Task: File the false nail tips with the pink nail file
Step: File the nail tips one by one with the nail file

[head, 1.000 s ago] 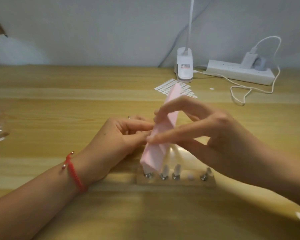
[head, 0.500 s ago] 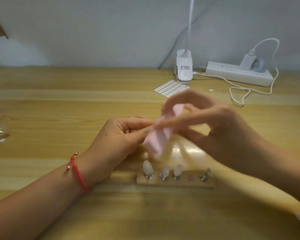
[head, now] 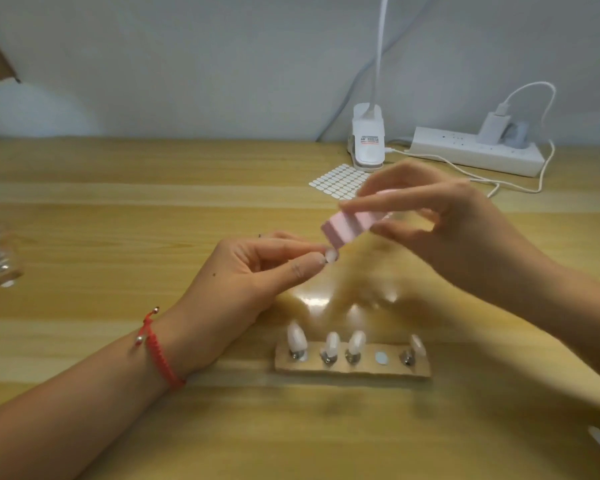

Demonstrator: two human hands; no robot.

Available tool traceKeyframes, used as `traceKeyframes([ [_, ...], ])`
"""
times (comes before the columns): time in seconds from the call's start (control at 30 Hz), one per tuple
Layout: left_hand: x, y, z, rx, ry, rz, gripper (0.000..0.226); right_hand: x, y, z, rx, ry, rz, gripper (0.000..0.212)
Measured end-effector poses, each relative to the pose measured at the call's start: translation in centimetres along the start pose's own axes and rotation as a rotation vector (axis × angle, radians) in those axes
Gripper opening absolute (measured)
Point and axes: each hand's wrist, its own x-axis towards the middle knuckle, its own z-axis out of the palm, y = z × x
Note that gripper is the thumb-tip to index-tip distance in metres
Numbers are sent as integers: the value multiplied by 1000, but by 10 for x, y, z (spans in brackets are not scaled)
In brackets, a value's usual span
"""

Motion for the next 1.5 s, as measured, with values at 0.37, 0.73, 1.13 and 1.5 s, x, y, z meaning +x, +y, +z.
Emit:
traceKeyframes([
  [0.37, 5, -4, -5, -160, 97, -152, 30, -5, -17, -1, -43, 133, -222, 33],
  [0.73, 4, 3, -9, -258, -17, -207, 25, -9, -9, 4, -363, 187, -405, 39],
  [1.13, 7, 6, -16, -158, -194, -304, 30, -8, -8, 2, -391, 147, -553, 48],
  [1.5, 6, 5, -17, -300, -196, -264, 35, -9, -23, 9, -313, 51, -491, 30],
])
